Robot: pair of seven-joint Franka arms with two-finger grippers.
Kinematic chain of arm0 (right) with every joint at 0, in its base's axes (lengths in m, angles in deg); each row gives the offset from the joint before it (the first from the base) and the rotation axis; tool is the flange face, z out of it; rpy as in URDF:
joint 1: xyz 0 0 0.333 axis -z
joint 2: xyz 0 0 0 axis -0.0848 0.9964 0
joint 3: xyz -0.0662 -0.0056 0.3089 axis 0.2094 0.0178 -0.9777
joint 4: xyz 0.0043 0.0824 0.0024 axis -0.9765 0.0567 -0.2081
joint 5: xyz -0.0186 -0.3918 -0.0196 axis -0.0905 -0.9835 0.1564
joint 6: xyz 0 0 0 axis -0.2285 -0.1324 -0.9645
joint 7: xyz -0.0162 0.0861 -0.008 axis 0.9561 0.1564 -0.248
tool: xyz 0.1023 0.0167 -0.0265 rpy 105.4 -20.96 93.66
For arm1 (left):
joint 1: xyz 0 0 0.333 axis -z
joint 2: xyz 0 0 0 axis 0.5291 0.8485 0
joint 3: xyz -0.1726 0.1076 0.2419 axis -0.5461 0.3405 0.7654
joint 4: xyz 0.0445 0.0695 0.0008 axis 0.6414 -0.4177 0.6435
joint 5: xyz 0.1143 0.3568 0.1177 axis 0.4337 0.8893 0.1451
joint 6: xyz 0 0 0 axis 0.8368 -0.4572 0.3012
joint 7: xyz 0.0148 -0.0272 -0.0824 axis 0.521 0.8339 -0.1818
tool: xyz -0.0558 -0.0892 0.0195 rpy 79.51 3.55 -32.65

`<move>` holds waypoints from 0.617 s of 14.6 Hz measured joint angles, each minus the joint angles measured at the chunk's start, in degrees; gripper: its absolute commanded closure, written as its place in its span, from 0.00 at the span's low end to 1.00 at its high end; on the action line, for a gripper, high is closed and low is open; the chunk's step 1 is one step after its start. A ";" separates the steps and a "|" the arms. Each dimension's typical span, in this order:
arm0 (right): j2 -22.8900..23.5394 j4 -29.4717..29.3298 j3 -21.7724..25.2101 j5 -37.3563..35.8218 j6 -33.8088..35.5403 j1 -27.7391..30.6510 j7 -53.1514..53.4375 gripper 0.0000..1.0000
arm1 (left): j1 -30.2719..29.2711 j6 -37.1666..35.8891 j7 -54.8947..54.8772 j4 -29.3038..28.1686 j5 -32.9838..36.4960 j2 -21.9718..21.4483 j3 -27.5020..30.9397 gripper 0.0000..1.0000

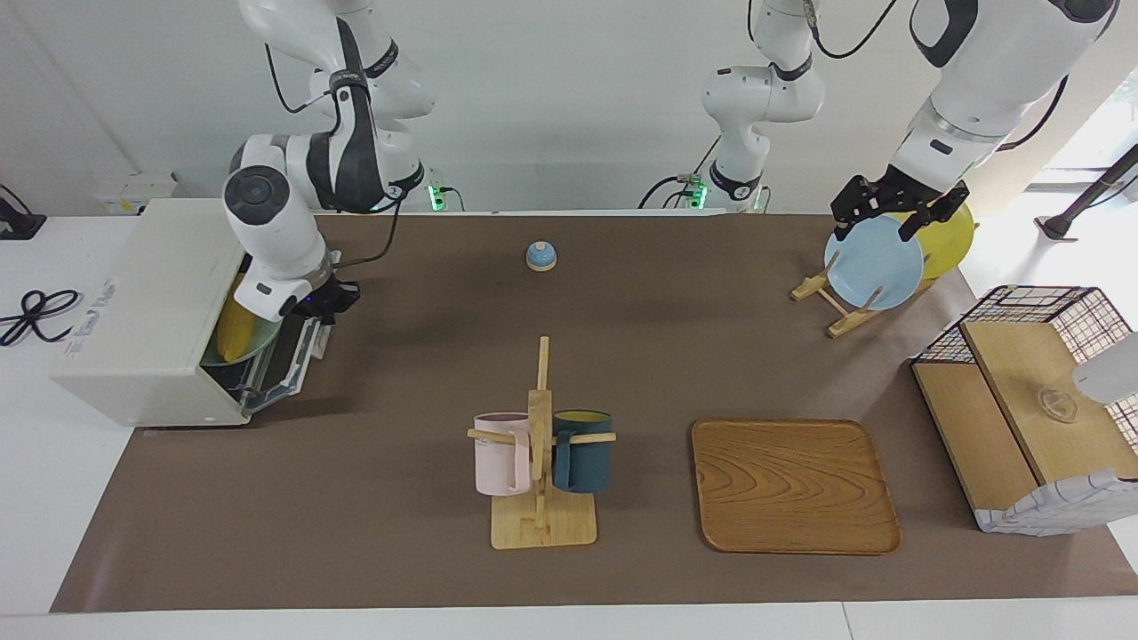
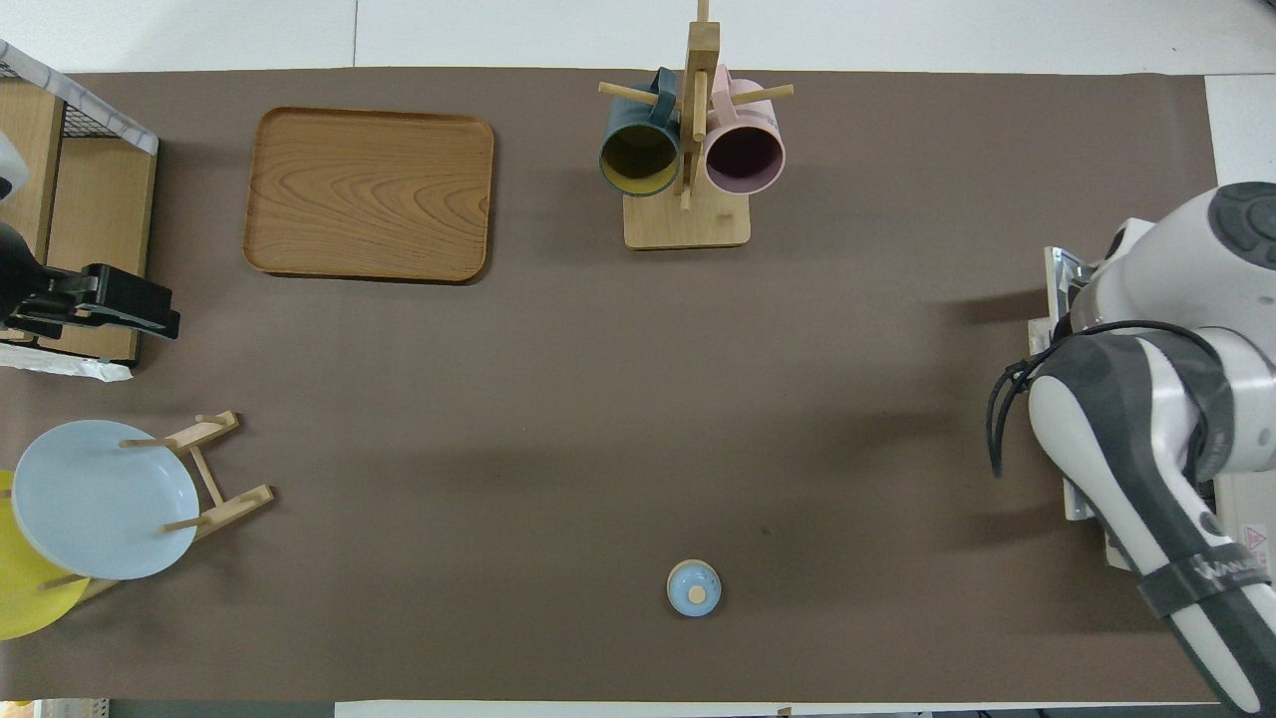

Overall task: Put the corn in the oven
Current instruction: 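Release the corn inside the oven and pull the right gripper out, then push the oven door shut with the right gripper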

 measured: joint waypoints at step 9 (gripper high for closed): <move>-2.23 -2.93 1.20 -1.66 2.80 5.59 -8.19 1.00 | 0.00 0.00 0.00 0.00 0.00 0.00 0.00 0.00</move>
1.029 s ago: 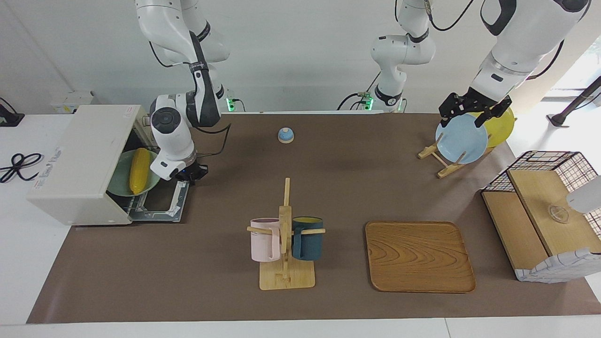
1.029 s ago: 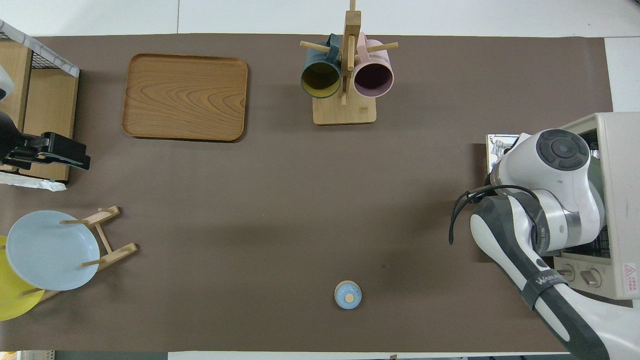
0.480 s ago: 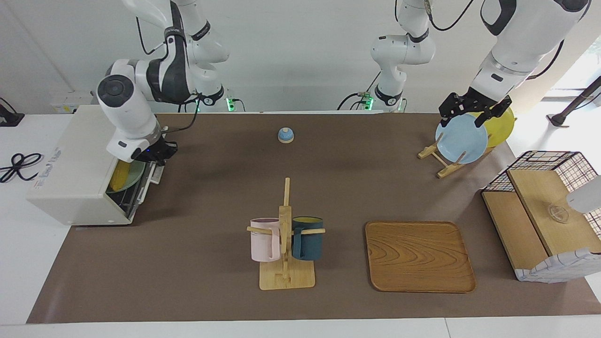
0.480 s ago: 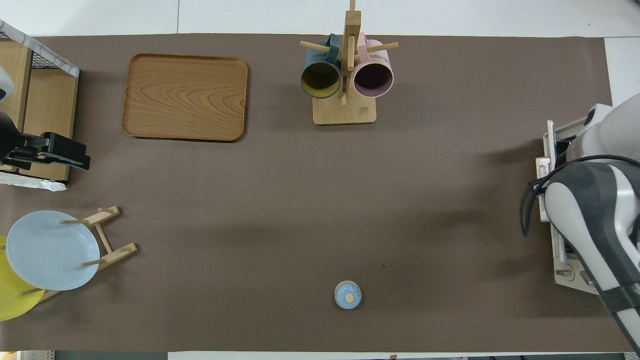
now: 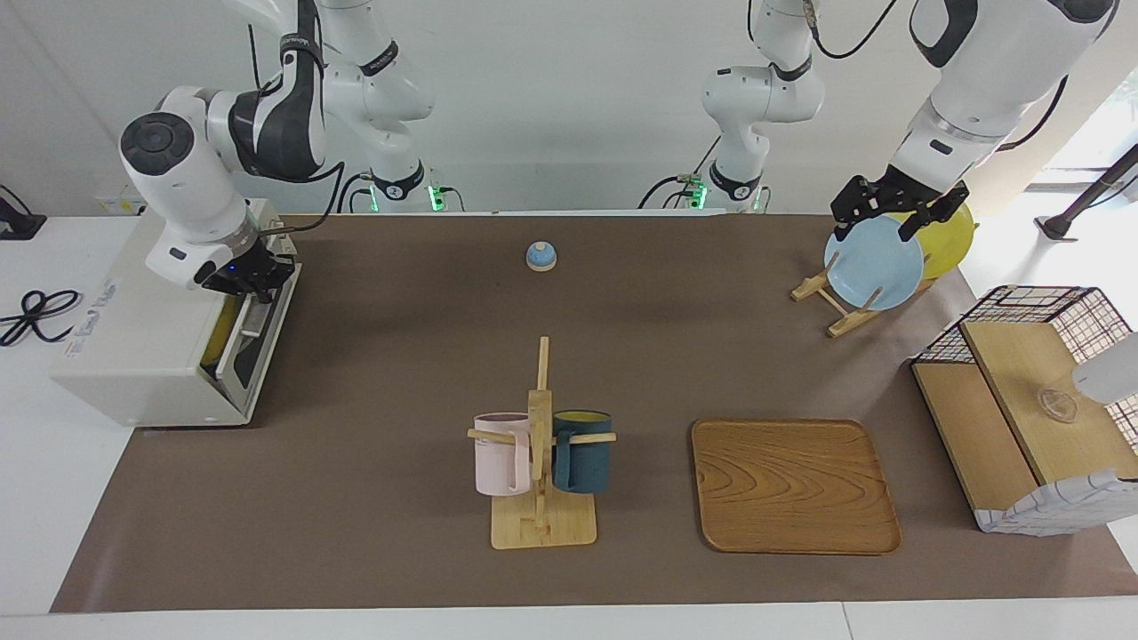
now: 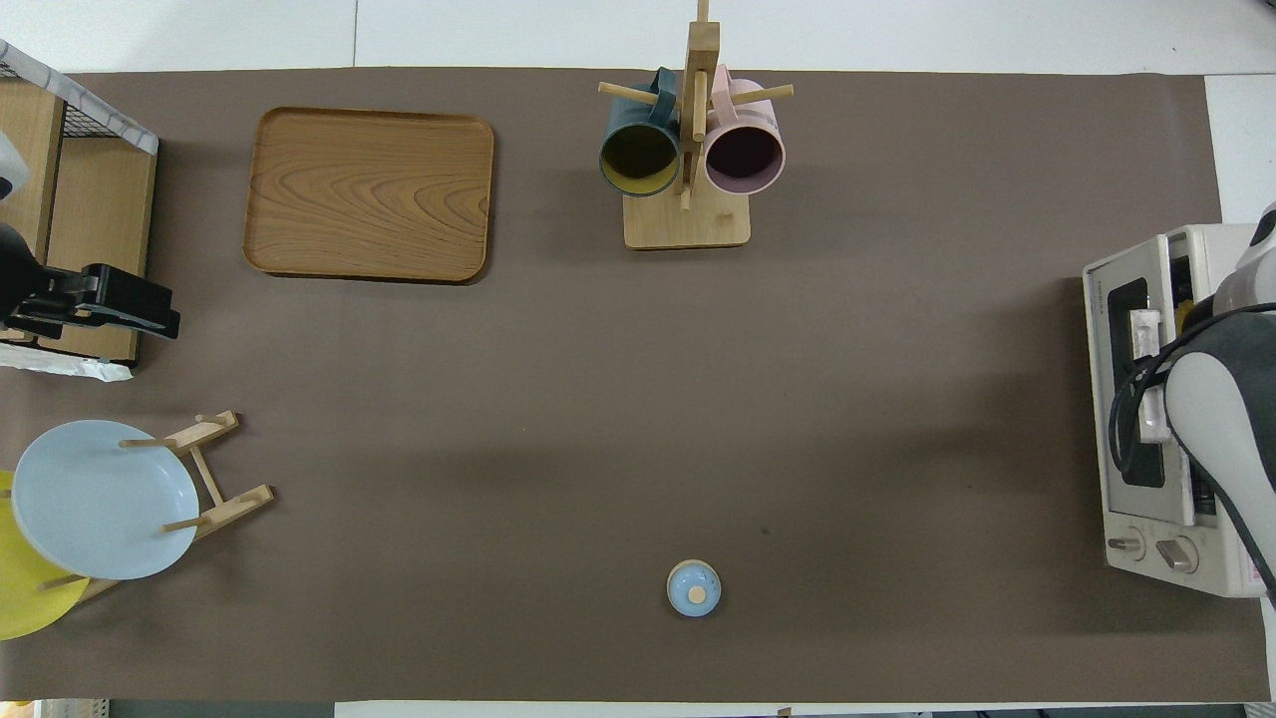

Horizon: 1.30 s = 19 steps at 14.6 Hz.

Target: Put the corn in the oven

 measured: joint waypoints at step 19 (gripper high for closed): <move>3.07 -25.38 -1.04 6.04 20.62 -6.53 10.24 0.00 | 0.00 -0.02 0.00 0.00 0.00 0.00 0.00 0.00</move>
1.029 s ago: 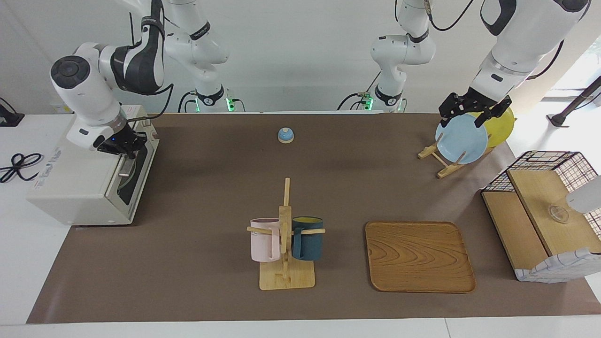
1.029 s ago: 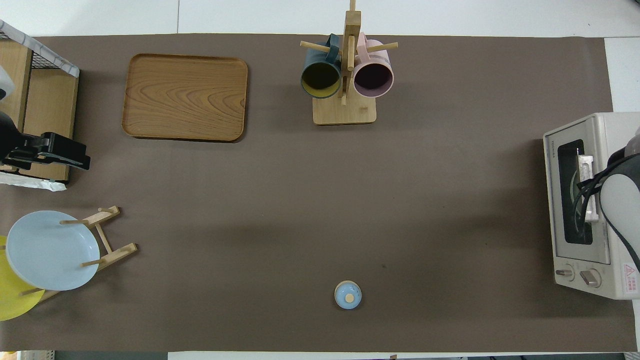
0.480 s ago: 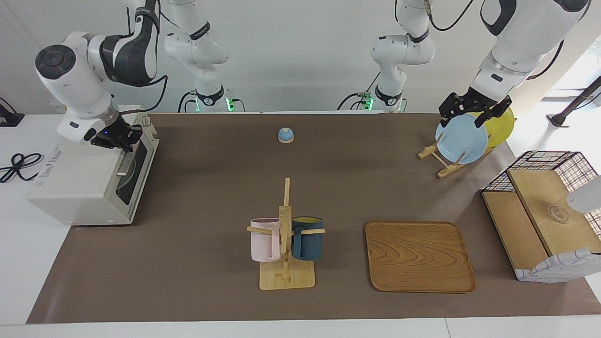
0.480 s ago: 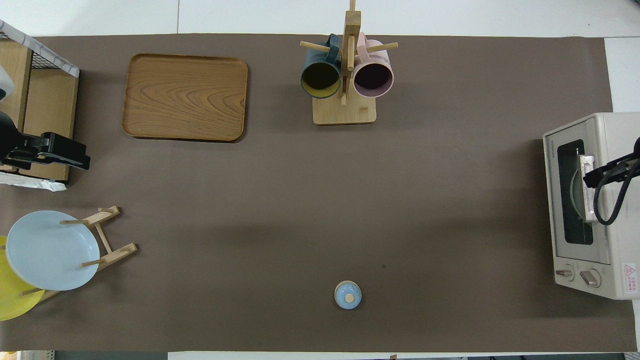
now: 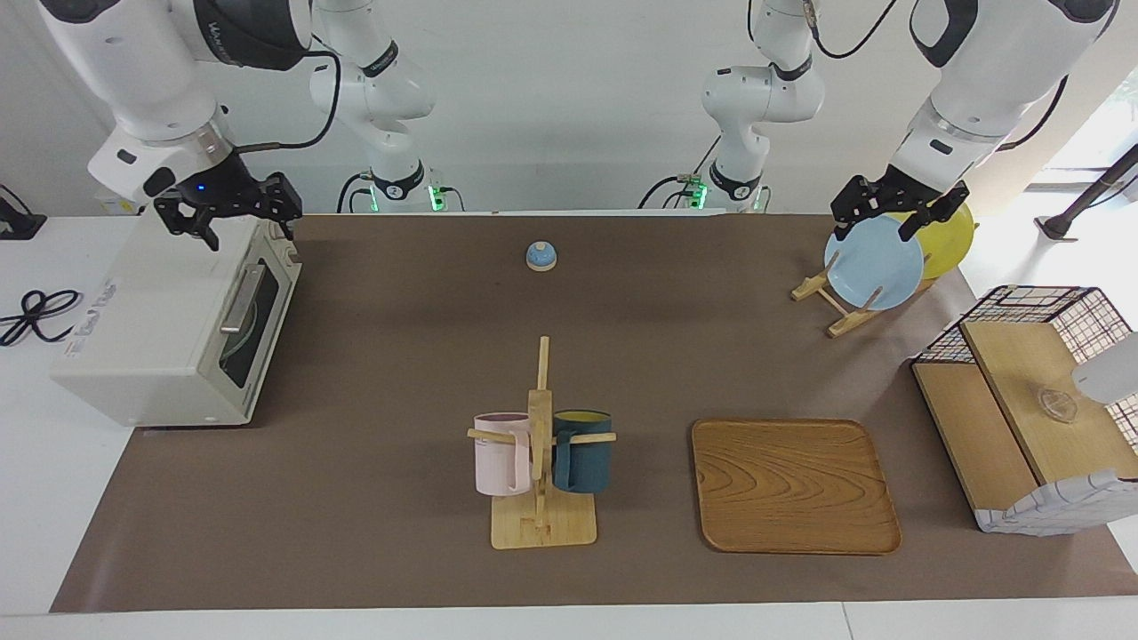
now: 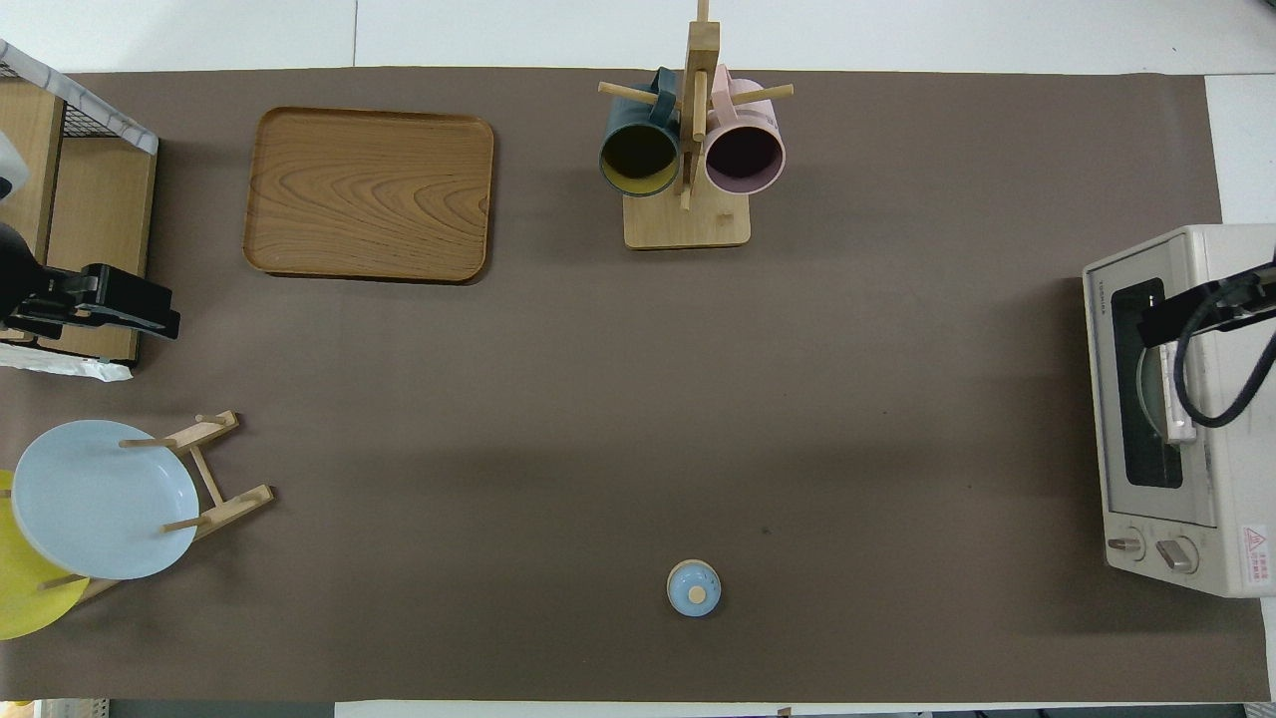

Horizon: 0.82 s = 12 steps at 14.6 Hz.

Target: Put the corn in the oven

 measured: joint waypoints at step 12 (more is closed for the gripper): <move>0.00 0.99 5.34 0.87 0.84 -5.42 3.63 0.00 | 0.00 0.00 0.00 0.00 0.00 0.00 0.00 0.00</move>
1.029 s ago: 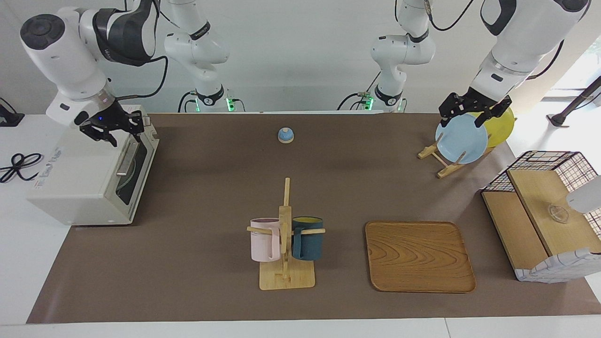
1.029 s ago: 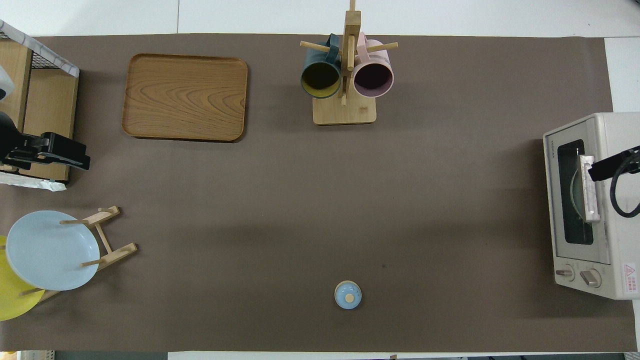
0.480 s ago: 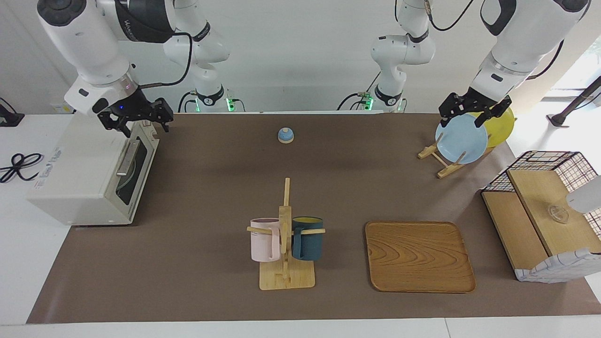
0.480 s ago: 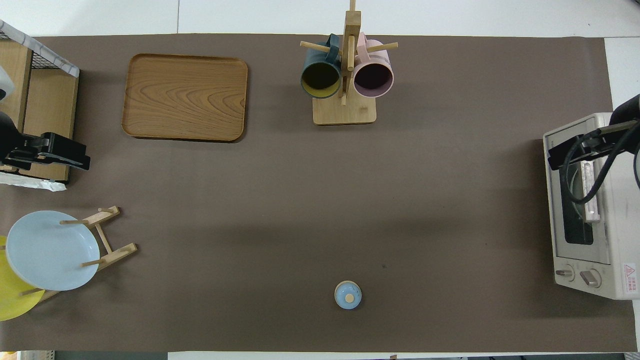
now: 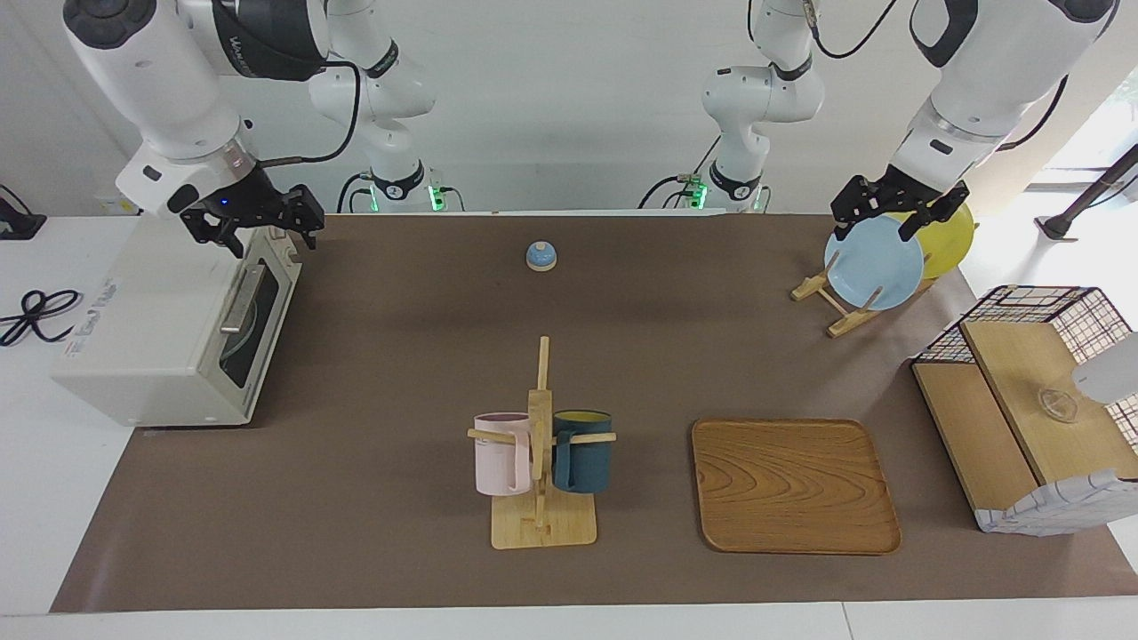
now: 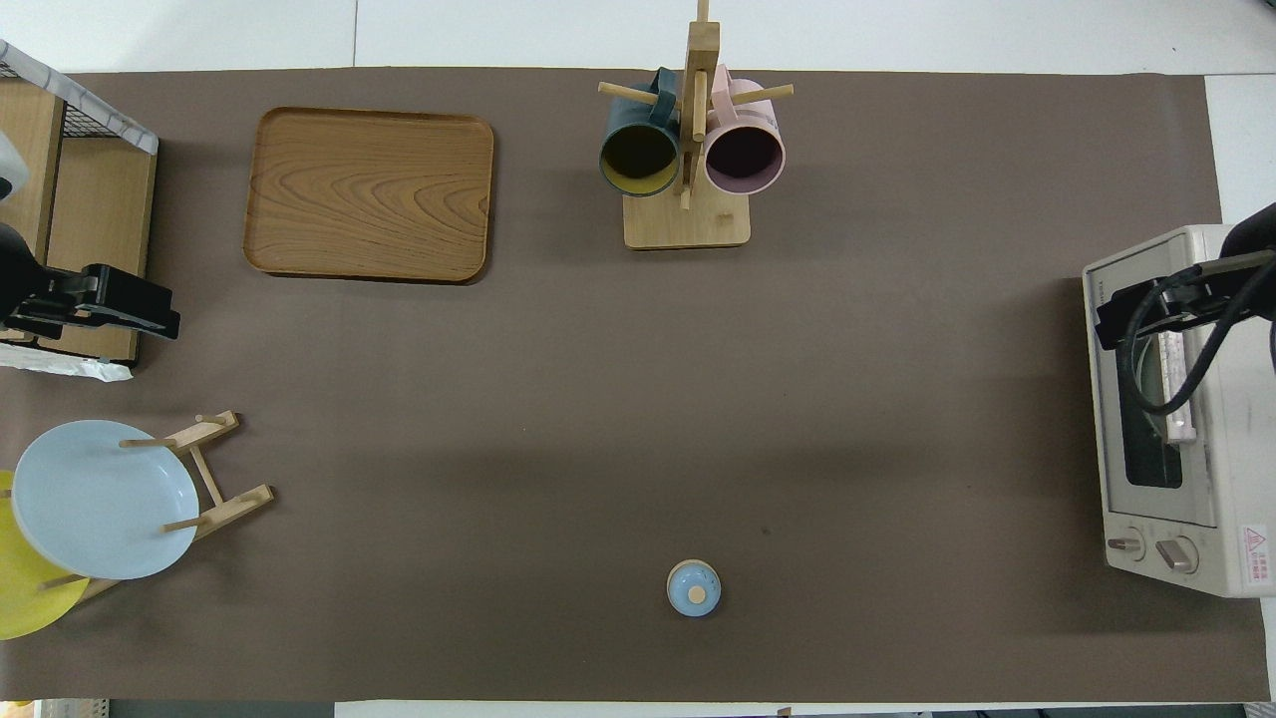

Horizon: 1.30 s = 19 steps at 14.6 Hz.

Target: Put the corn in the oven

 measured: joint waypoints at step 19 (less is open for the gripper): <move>-0.99 1.93 0.35 0.03 -1.22 0.65 1.53 0.00 | 0.00 0.00 0.00 0.00 0.00 0.00 0.00 0.00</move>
